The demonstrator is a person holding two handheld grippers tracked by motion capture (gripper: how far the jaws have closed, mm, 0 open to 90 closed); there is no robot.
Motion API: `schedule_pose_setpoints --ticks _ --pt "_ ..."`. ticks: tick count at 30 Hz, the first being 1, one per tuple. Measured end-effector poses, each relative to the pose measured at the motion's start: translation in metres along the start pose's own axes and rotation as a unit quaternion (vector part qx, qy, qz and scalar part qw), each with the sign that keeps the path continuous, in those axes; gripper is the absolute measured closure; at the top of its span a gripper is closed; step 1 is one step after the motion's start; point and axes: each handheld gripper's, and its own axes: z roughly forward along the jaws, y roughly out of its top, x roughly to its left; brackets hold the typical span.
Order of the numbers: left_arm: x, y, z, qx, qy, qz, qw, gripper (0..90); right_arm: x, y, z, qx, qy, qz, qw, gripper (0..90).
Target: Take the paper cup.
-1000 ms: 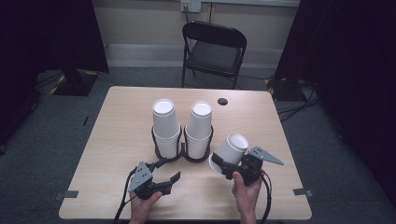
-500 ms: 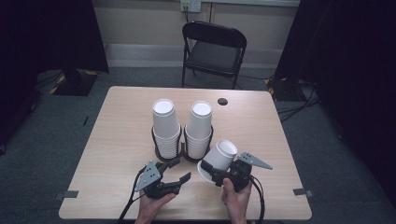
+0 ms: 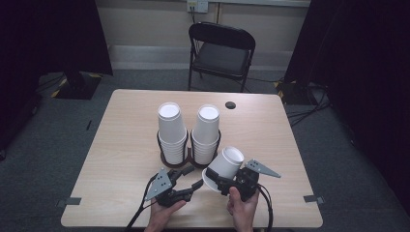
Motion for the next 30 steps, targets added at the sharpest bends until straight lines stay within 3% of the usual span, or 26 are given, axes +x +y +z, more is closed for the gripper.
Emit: schedule_pose_setpoints --ticks 3,8,12,15,24,27,28,30 --pt "-0.001 0.0 0.003 -0.007 -0.002 0.002 1.0 47.8 0.002 -0.002 0.003 0.008 0.012 0.003 0.9999 14.9" --pt "-0.003 0.0 0.011 -0.016 0.017 0.012 0.9997 54.1 0.006 -0.004 0.009 0.012 0.026 0.016 0.9995 14.8" --pt "-0.008 -0.001 0.016 -0.017 0.026 0.019 0.9993 59.9 0.008 -0.006 0.013 0.014 0.027 0.019 0.9994 14.8" --pt "-0.012 -0.004 0.017 -0.024 0.048 0.027 0.9982 63.2 0.013 -0.01 0.017 0.026 0.018 0.01 0.9994 14.6" --pt "-0.013 -0.002 0.021 -0.022 0.076 0.03 0.9964 64.2 0.012 -0.013 0.023 0.042 0.023 0.05 0.9976 14.4" --pt "-0.013 -0.002 0.019 -0.021 0.081 0.035 0.9959 69.3 0.01 -0.013 0.024 0.044 0.033 0.067 0.9963 13.9" --pt "-0.012 -0.002 0.018 -0.017 0.085 0.041 0.9954 76.3 0.007 -0.013 0.024 0.05 0.041 0.078 0.9948 13.7" --pt "-0.011 -0.003 0.016 -0.013 0.079 0.038 0.9961 77.6 0.006 -0.013 0.025 0.05 0.043 0.085 0.9942 13.4"
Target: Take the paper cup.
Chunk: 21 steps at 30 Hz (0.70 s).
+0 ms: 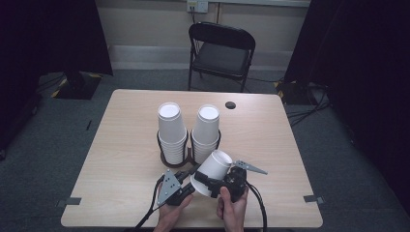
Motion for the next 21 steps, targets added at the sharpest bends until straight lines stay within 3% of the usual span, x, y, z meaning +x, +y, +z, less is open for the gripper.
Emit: schedule_pose_setpoints --ticks 3,11,16,21 --pt "-0.002 -0.002 -0.001 0.01 -0.003 0.005 0.9999 82.8 -0.003 0.001 -0.001 -0.002 0.004 0.011 0.9999 12.7" --pt "-0.003 -0.006 -0.003 0.019 -0.019 -0.004 0.9996 84.0 -0.005 0.003 -0.003 -0.017 -0.015 -0.005 0.9997 12.0" --pt "-0.003 -0.006 -0.005 0.025 -0.037 -0.017 0.9989 84.1 -0.005 0.01 -0.012 -0.052 -0.021 -0.016 0.9983 12.7" --pt "0.001 -0.006 -0.007 0.034 -0.066 -0.034 0.9966 84.1 -0.007 0.015 -0.016 -0.055 -0.022 -0.029 0.9979 12.6"
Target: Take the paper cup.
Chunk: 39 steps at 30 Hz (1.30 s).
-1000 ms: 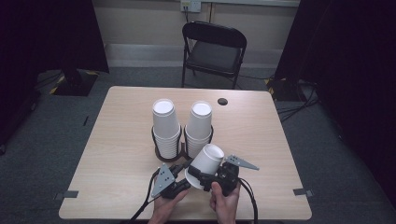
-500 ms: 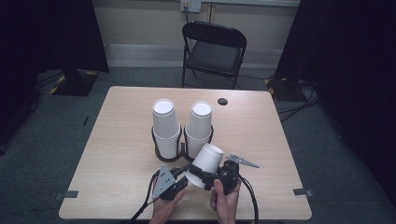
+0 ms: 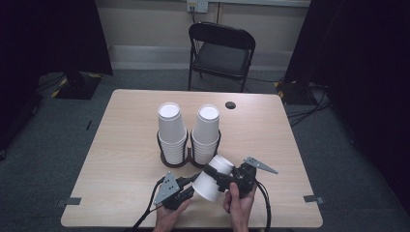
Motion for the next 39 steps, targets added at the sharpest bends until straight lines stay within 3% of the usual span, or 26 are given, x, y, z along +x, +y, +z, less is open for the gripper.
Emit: schedule_pose_setpoints --ticks 8,10,11,15,20,25,30,33,35,39 --pt "0.008 0.007 -0.01 0.041 -0.002 0.007 0.9991 84.3 -0.002 0.008 -0.007 -0.018 -0.018 -0.022 0.9994 13.2" --pt "0.012 0.01 -0.013 0.054 0.003 0.022 0.9983 84.3 -0.002 0.01 -0.009 -0.016 -0.021 -0.031 0.9992 13.3" --pt "0.014 0.011 -0.014 0.058 0.004 0.021 0.9981 84.2 -0.001 0.011 -0.011 -0.021 -0.025 -0.047 0.9983 13.3" --pt "0.023 0.014 -0.019 0.08 0.006 0.022 0.9965 84.2 0.002 0.012 -0.013 -0.027 -0.028 -0.064 0.9972 13.3" --pt "0.029 0.019 -0.025 0.097 0.006 0.023 0.995 84.2 0.005 0.013 -0.021 -0.03 -0.045 -0.129 0.9902 13.5" --pt "0.036 0.028 -0.03 0.106 0.007 0.016 0.9942 84.3 0.002 0.009 -0.028 -0.037 -0.052 -0.141 0.9879 13.2" --pt "0.041 0.039 -0.032 0.118 0.005 0.007 0.993 84.3 0.001 0.001 -0.035 -0.034 -0.043 -0.177 0.9828 12.8" --pt "0.042 0.044 -0.032 0.135 -0.002 0.001 0.9908 84.2 0.002 -0.003 -0.036 -0.023 -0.045 -0.191 0.9803 12.8" --pt "0.042 0.046 -0.031 0.15 0.0 0.008 0.9887 84.1 0.002 -0.006 -0.036 -0.013 -0.038 -0.195 0.9799 12.8" --pt "0.043 0.047 -0.026 0.163 -0.01 -0.006 0.9866 84.1 0.001 -0.014 -0.034 -0.008 -0.035 -0.216 0.9758 13.0"
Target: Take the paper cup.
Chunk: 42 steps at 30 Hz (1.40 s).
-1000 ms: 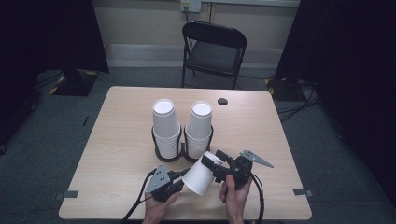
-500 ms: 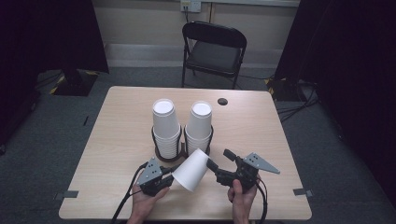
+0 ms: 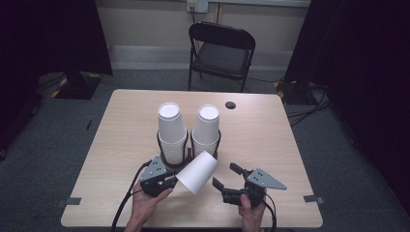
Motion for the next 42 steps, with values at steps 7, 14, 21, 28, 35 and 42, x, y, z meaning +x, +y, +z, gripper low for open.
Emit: schedule_pose_setpoints --ticks 7,14,21,28,35,42 --pt "0.006 0.006 0.003 0.034 0.0 -0.001 0.9994 84.0 0.006 -0.009 -0.007 -0.013 0.02 -0.039 0.999 13.0" --pt "0.011 0.012 0.004 0.053 -0.011 0.002 0.9985 83.9 0.002 -0.018 -0.002 0.0 -0.02 -0.064 0.9977 12.5" --pt "0.015 0.016 0.002 0.09 -0.014 0.022 0.9955 84.0 0.007 -0.022 -0.003 0.032 -0.017 -0.096 0.9948 12.7" --pt "0.016 0.027 0.002 0.153 0.0 0.047 0.9871 84.0 0.006 -0.026 -0.004 0.037 0.011 -0.106 0.9936 13.2" --pt "0.012 0.041 0.002 0.193 -0.012 0.066 0.9788 84.1 0.008 -0.022 0.0 0.05 0.034 -0.111 0.992 15.5" --pt "0.016 0.039 0.006 0.242 -0.032 0.059 0.9679 84.0 0.011 -0.02 0.005 0.078 0.039 -0.132 0.9875 16.2"
